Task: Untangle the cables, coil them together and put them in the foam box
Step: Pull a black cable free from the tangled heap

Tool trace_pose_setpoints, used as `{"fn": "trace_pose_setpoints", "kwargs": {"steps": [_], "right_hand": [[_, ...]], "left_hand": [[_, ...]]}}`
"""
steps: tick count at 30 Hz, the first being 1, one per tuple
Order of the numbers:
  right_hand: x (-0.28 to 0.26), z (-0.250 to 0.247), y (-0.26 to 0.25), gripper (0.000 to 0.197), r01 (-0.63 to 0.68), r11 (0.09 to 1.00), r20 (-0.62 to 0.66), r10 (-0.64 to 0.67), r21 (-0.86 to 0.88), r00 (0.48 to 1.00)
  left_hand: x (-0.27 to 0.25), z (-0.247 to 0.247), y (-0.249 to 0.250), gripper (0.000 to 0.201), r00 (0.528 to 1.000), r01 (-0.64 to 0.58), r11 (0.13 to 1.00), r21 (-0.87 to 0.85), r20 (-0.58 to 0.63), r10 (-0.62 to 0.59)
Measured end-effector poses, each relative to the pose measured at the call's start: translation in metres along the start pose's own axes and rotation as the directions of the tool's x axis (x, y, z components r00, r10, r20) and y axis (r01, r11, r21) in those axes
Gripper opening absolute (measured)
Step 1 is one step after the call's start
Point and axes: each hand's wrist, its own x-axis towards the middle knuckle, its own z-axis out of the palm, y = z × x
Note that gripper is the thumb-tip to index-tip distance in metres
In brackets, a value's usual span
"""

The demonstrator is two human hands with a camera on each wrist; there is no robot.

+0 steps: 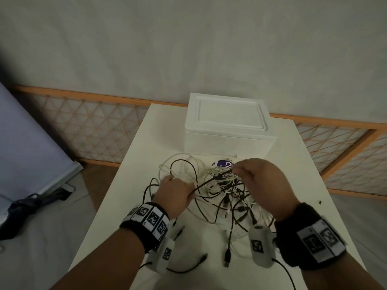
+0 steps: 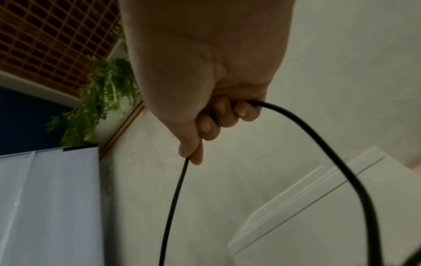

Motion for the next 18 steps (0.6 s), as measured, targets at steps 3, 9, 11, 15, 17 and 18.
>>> {"fn": "trace_pose_setpoints", "kwargs": {"steps": [3,9,11,15,17,18], "right_hand": [[0.002,-0.004,0.015,0.023,-0.062,0.969,-0.029,0.056,-0.241,0.998],[-0.008,0.038,-0.028,0.056,0.336,0.803,0.261,-0.232,-0.493,0.937],[-0.006,0.048,-0.037,0.046,0.317,0.828,0.362,-0.15,-0.462,0.92],[0.006,0.018,-0.026,0.018,0.227,0.878,0.309,-0.096,-0.422,0.946],[0.01,0.001,-0.011,0.019,0.075,0.953,0.216,-0.01,-0.295,0.976],[0.01,-0.005,-0.002,0.021,0.018,0.968,0.167,0.024,-0.25,0.986]], "left_hand": [[-0.001,0.008,-0.007,0.03,0.991,0.111,0.992,0.054,0.067,-0.114],[0.006,-0.024,0.04,0.032,1.0,-0.009,0.979,0.205,0.008,0.008],[0.007,-0.031,0.05,0.031,0.998,-0.061,0.976,0.208,-0.008,0.064],[0.001,-0.014,0.022,0.029,0.996,-0.002,0.999,0.041,-0.094,0.006],[-0.004,-0.001,-0.001,0.03,0.995,0.073,0.997,-0.014,-0.071,-0.074],[-0.006,0.002,-0.008,0.028,0.993,0.116,0.993,-0.035,-0.022,-0.117]]}}
